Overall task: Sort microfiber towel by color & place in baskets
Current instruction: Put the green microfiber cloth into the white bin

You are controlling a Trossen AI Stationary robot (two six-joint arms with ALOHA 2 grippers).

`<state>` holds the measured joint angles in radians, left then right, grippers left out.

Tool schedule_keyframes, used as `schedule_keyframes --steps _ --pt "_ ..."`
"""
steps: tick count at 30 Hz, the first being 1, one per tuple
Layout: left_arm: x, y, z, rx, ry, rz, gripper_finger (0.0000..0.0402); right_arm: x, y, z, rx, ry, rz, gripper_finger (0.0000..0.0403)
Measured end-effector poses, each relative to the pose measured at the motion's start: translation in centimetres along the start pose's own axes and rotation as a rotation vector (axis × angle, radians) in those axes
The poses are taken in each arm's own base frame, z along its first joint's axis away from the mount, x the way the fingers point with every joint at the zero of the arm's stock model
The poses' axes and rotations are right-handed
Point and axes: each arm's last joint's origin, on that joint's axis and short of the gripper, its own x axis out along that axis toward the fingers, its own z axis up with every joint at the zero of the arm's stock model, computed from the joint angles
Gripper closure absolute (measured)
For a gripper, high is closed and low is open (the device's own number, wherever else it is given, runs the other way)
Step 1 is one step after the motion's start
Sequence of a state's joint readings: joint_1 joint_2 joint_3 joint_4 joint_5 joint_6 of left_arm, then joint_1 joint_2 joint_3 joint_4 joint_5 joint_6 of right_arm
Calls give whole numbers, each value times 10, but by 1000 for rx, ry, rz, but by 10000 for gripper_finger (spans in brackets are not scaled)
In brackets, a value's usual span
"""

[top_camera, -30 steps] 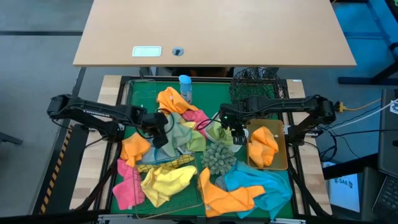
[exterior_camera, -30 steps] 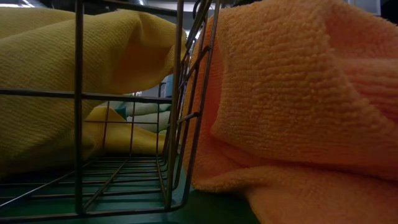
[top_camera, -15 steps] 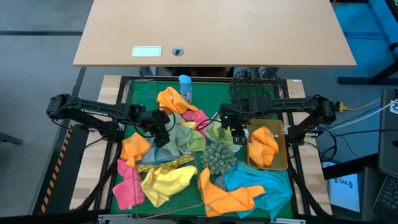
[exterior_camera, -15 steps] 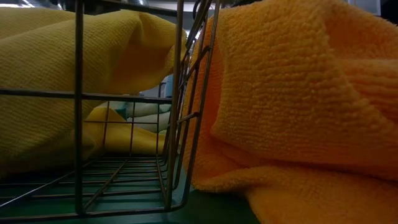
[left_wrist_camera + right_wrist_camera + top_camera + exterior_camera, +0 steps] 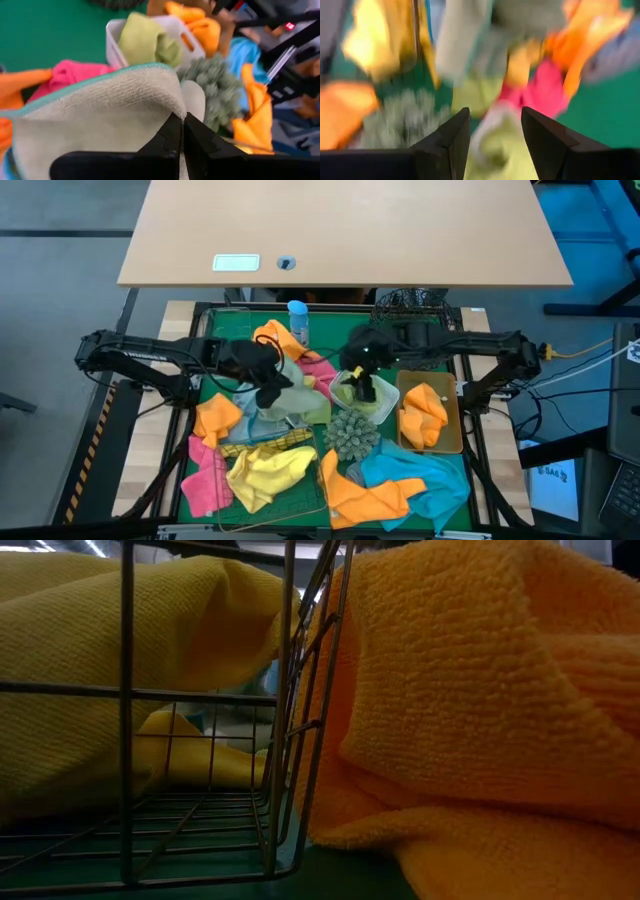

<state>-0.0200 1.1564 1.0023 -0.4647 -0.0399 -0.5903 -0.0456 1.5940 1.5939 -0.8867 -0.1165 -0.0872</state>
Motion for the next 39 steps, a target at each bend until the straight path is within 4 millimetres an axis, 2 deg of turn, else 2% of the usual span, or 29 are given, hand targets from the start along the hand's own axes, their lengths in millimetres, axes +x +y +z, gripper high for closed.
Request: schedule_keyframes --steps 4,9,15,25,29,33,39 --pt "0 -4 6 -2 -69 -34 400 -3 -1 21 -25 -210 -18 226" --pt "0 -7 11 20 -121 -67 401 -5 -2 33 -50 -339 -31 226" --pt "-2 -11 17 44 -188 -107 401 2 -3 37 -155 -370 -39 226" --pt "-4 -16 24 95 -264 -145 401 37 -4 42 -187 -375 74 226" --pt "-4 -16 24 118 -256 -155 399 43 -5 42 -190 -373 76 227" --pt "-4 -16 24 120 -256 -155 384 43 -5 42 -190 -370 84 263" --pt "-4 -16 24 119 -259 -151 361 44 -5 41 -187 -364 96 386"
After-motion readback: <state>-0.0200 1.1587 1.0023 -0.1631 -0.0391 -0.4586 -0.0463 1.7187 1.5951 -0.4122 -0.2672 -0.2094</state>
